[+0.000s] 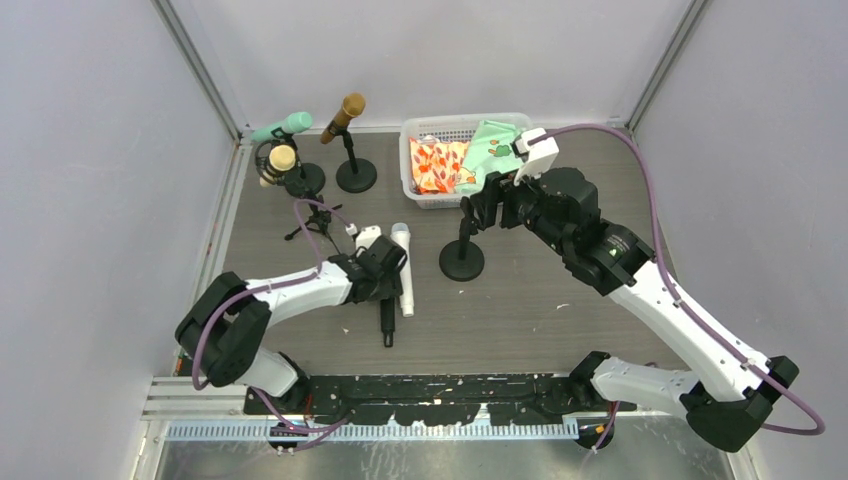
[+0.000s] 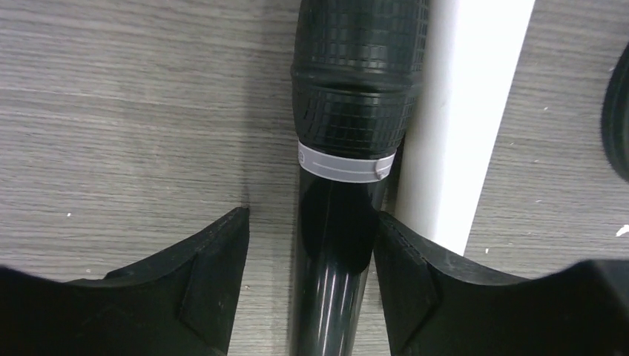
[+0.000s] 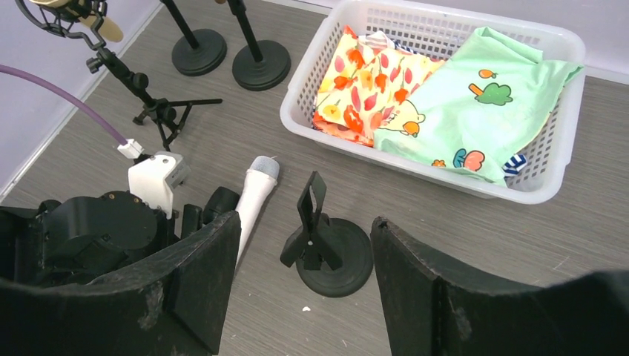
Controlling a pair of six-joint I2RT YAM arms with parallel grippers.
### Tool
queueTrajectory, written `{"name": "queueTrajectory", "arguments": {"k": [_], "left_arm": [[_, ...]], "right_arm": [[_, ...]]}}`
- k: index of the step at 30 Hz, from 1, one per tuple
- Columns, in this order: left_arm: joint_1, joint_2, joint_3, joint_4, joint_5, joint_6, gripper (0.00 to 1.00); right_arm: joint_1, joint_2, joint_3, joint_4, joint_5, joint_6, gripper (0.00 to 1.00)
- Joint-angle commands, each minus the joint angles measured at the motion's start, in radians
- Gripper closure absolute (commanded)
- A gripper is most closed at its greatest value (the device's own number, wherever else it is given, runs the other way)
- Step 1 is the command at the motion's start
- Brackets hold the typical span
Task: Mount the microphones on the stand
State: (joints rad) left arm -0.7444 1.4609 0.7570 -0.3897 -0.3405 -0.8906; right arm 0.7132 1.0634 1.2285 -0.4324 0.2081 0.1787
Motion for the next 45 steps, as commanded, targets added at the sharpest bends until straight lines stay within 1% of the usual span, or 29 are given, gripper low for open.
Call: {"name": "queueTrajectory", "arguments": {"k": [1, 7, 10, 13, 17, 21, 23, 25, 28, 29, 31, 32, 33, 35, 37, 39, 45], "left_arm": [[-0.026, 0.03, -0.023, 0.042, -0.031, -0.007, 0.39], [-0.056, 0.047, -0.065, 0.059, -0.052, -0.021, 0.48], [-0.056, 0.029, -0.084, 0.058, -0.057, -0.031, 0.59], [-0.056, -0.019, -0.084, 0.023, -0.082, -0.024, 0.7], [-0.056, -0.131, -0.059, -0.056, -0.142, 0.018, 0.87], [-0.056, -0.287, -0.007, -0.139, -0.192, 0.092, 0.95], [-0.056, -0.404, 0.024, -0.136, -0.188, 0.162, 0.99], [-0.057, -0.507, 0.04, -0.085, -0.146, 0.254, 1.0], [-0.056, -0.638, 0.038, 0.102, 0.013, 0.392, 1.0], [-0.056, -0.665, 0.039, 0.16, 0.067, 0.443, 0.99], [-0.056, -0.693, 0.054, 0.247, 0.171, 0.488, 0.99], [-0.056, -0.692, 0.072, 0.269, 0.212, 0.503, 0.99], [-0.056, -0.684, 0.092, 0.283, 0.25, 0.512, 0.99], [-0.056, -0.65, 0.134, 0.293, 0.302, 0.52, 0.99], [-0.056, -0.622, 0.163, 0.306, 0.335, 0.525, 1.0], [-0.056, -0.601, 0.173, 0.326, 0.364, 0.521, 1.0], [-0.056, -0.554, 0.187, 0.356, 0.385, 0.498, 1.0]], "right_arm": [[0.001, -0.036, -0.007, 0.004, 0.034, -0.017, 0.3], [0.001, -0.056, -0.037, -0.006, 0.059, -0.011, 0.3], [0.0, -0.06, -0.036, -0.011, 0.068, -0.012, 0.3], [0.001, -0.058, -0.019, -0.017, 0.083, -0.009, 0.3], [0.001, -0.071, -0.007, 0.001, 0.099, 0.008, 0.3], [0.0, -0.092, -0.008, 0.038, 0.09, 0.055, 0.3], [0.001, -0.09, 0.002, 0.056, 0.077, 0.112, 0.3], [0.0, -0.073, 0.014, 0.071, 0.039, 0.184, 0.28], [0.0, -0.037, 0.008, 0.14, -0.059, 0.319, 0.23], [0.0, -0.024, 0.002, 0.17, -0.103, 0.354, 0.22], [0.0, 0.013, -0.007, 0.235, -0.185, 0.41, 0.19], [0.0, 0.033, -0.008, 0.271, -0.27, 0.436, 0.17], [0.001, 0.054, -0.008, 0.306, -0.318, 0.464, 0.16], [0.001, 0.092, -0.006, 0.373, -0.402, 0.504, 0.15], [0.005, 0.124, -0.002, 0.425, -0.454, 0.531, 0.14], [0.016, 0.142, 0.0, 0.454, -0.467, 0.538, 0.14], [0.057, 0.151, -0.02, 0.499, -0.452, 0.536, 0.15]]}}
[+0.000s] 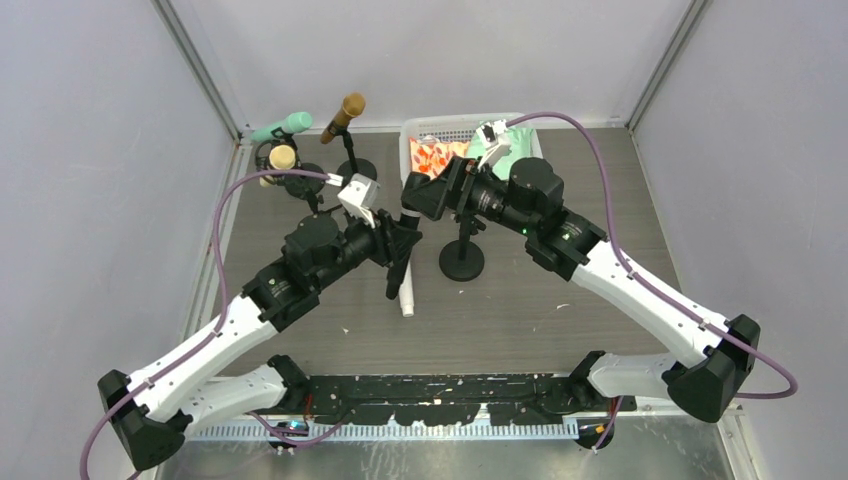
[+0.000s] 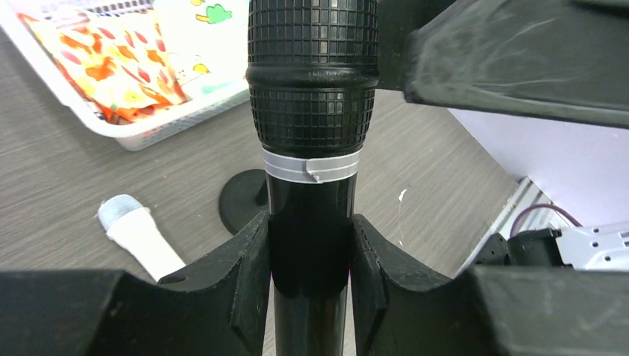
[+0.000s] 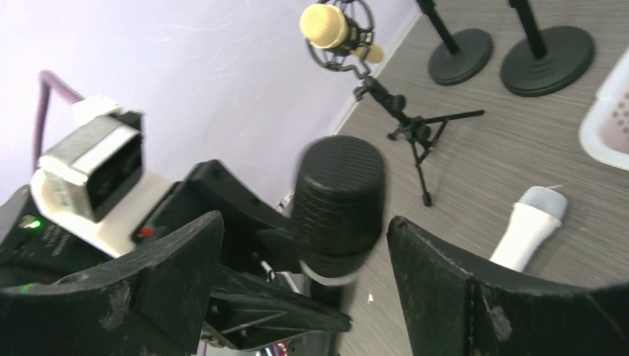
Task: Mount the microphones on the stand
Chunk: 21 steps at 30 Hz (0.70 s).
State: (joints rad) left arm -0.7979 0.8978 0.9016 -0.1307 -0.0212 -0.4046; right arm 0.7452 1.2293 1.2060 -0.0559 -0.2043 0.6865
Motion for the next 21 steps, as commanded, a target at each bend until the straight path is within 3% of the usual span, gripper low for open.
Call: {"name": "queueTrajectory", "arguments": {"k": [1, 9, 17, 21], "left_arm": [[-0.003, 0.014, 0.044, 0.103, 0.071, 0.007, 1.0], [-0.003, 0.029, 0.049, 0.126, 0.086, -0.013, 1.0], [-0.003, 0.039, 0.057, 0.158, 0.079, -0.013, 1.0], [-0.003, 0.042, 0.055, 0.163, 0.093, -0.013, 1.0]], "right_arm": [[0.03, -0.012, 0.0, 0.123, -0.034, 0.028, 0.15], [0.039, 0.007, -0.022, 0.081, 0.023, 0.009, 0.22], [0.039, 0.045, -0.015, 0.067, -0.024, -0.016, 0.27], [0.04, 0.059, -0.026, 0.083, -0.006, -0.025, 0.36]]}}
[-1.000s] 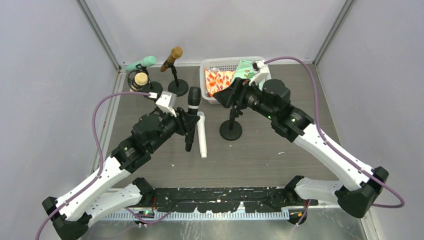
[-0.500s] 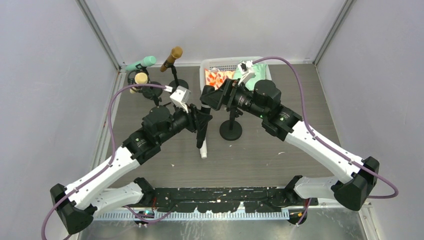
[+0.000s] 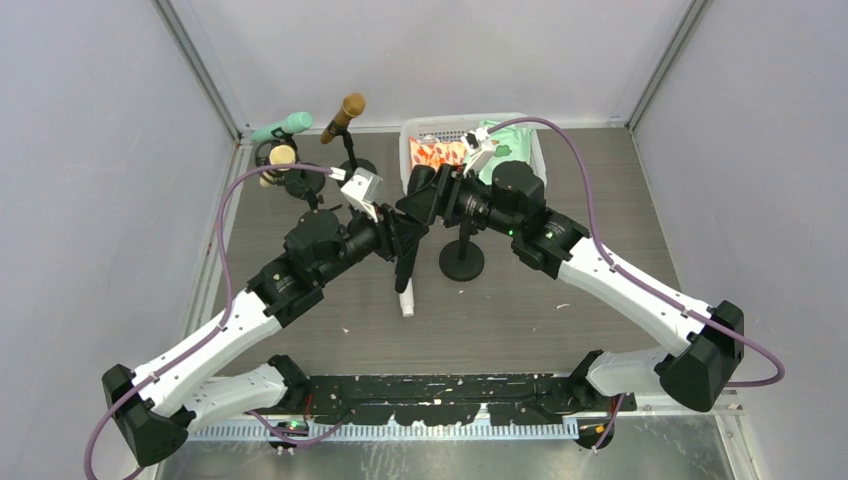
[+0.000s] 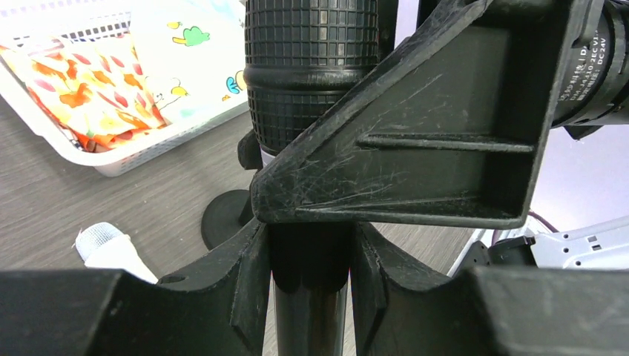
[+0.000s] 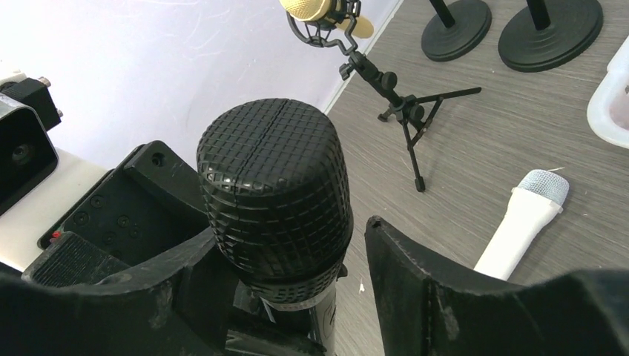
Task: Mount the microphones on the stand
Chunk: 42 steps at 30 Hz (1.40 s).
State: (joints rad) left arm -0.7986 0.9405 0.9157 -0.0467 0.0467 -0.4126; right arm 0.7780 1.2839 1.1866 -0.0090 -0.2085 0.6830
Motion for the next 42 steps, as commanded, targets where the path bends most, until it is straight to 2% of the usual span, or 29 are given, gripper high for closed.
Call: {"name": "queueTrajectory", "arguments": {"k": [1, 4, 5, 7, 10, 11, 13, 14, 15, 16, 21, 25, 28, 35, 42], "left_arm": [[-0.002, -0.001, 0.039, 0.08, 0.025, -0.004, 0.99], [-0.002, -0.002, 0.033, 0.071, 0.025, -0.002, 1.0], [-0.003, -0.002, 0.032, 0.067, 0.025, 0.0, 0.98], [-0.002, -0.005, 0.027, 0.063, 0.02, 0.001, 0.9], [-0.002, -0.009, 0.028, 0.053, 0.005, 0.001, 0.65], [-0.002, -0.008, 0.032, 0.05, -0.004, -0.001, 0.52], [-0.002, -0.009, 0.039, 0.022, -0.023, -0.013, 0.37], [-0.002, -0.01, 0.041, 0.014, -0.034, -0.02, 0.28], [-0.002, -0.011, 0.045, 0.004, -0.038, -0.036, 0.05], [-0.002, -0.01, 0.052, -0.007, -0.062, -0.049, 0.01], [-0.017, -0.007, 0.058, -0.024, -0.144, -0.13, 0.0], [-0.098, 0.029, 0.07, -0.01, -0.275, -0.121, 0.0], [-0.157, 0.094, 0.111, -0.008, -0.384, -0.101, 0.0], [-0.208, 0.341, 0.306, -0.09, -0.499, -0.077, 0.0], [-0.252, 0.56, 0.508, -0.254, -0.595, -0.087, 0.0]], "right_arm": [[0.007, 0.008, -0.007, 0.04, 0.001, -0.025, 0.37], [0.007, 0.015, -0.01, 0.057, 0.007, -0.034, 0.46], [0.007, 0.016, -0.012, 0.066, 0.01, -0.036, 0.52], [0.008, 0.012, -0.021, 0.089, 0.017, -0.039, 0.6], [0.007, -0.015, -0.043, 0.142, 0.073, -0.039, 0.8], [0.006, -0.026, -0.05, 0.162, 0.098, -0.039, 0.86], [0.007, -0.048, -0.063, 0.211, 0.178, -0.041, 0.97], [0.008, -0.06, -0.073, 0.236, 0.244, -0.047, 0.99], [0.007, -0.07, -0.083, 0.271, 0.315, -0.059, 0.99], [0.006, -0.078, -0.094, 0.309, 0.379, -0.089, 0.99], [-0.017, -0.068, -0.104, 0.514, 0.724, -0.267, 0.99], [-0.117, -0.074, -0.107, 0.632, 0.767, -0.258, 0.99], [-0.177, -0.092, -0.085, 0.635, 0.806, -0.301, 0.99], [-0.252, -0.174, -0.124, 0.584, 0.861, -0.6, 0.99], [-0.289, -0.333, -0.204, 0.398, 0.838, -0.603, 0.99]]}}
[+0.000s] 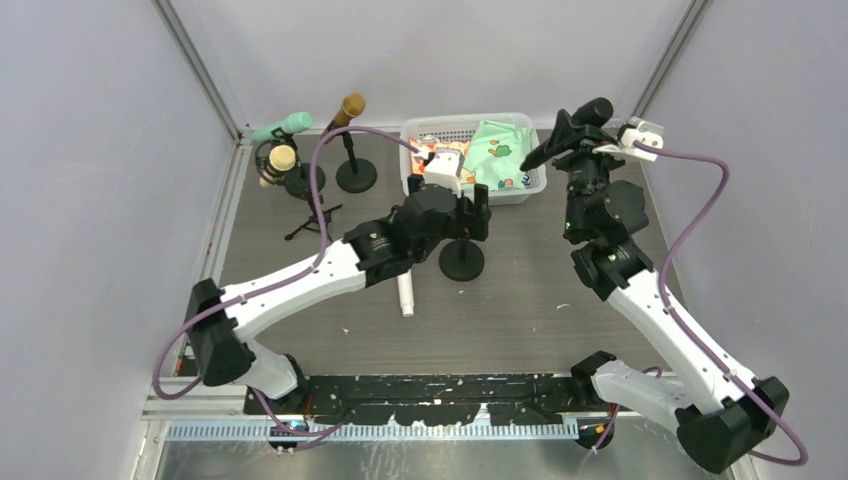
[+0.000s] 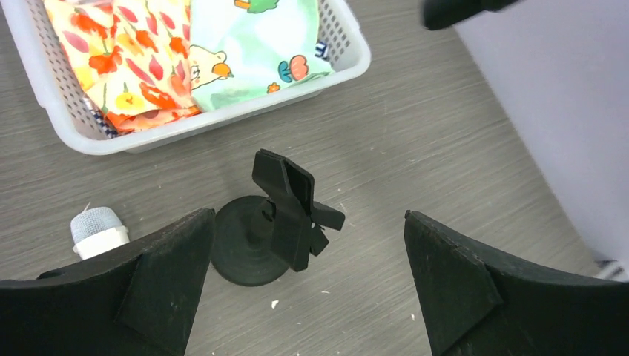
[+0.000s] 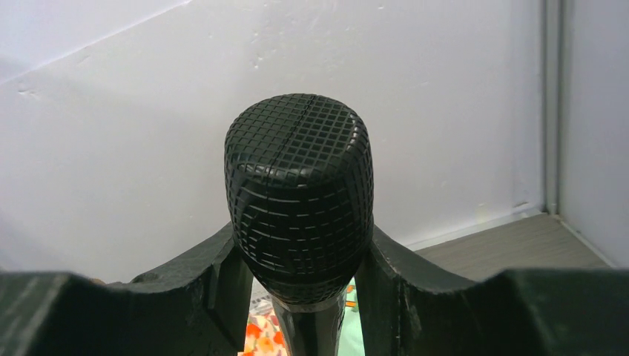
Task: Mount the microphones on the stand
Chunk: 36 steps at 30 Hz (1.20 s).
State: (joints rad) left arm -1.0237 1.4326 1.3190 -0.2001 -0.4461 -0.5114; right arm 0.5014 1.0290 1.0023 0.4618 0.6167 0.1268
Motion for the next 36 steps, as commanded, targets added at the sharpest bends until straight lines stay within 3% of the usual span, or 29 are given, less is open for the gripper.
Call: {"name": "queueTrajectory", "arguments": {"k": [1, 7, 18, 30, 33, 36], "left_arm": [[-0.035, 0.092, 0.129, -0.129, -0.124, 0.011, 0.0], [-0.05, 0.219, 0.254, -0.285, -0.195, -0.046, 0.11], [-0.048, 0.295, 0.307, -0.304, -0.244, -0.013, 0.36], [0.013, 0.284, 0.29, -0.312, -0.115, 0.097, 0.75], [0.043, 0.249, 0.256, -0.287, -0.023, 0.148, 0.76], [0.061, 0.214, 0.222, -0.264, 0.025, 0.176, 0.7]], "right_arm": [[-0.014, -0.098, -0.025, -0.095, 0.012, -0.047, 0.99], [-0.017, -0.188, -0.037, -0.197, 0.007, -0.05, 0.99], [-0.017, -0.253, -0.051, -0.295, -0.018, -0.075, 0.99], [-0.017, -0.318, -0.052, -0.419, -0.078, -0.058, 0.99], [-0.017, -0.331, -0.052, -0.44, -0.087, -0.053, 0.99], [-0.017, -0.338, -0.048, -0.454, -0.095, -0.041, 0.99]]}}
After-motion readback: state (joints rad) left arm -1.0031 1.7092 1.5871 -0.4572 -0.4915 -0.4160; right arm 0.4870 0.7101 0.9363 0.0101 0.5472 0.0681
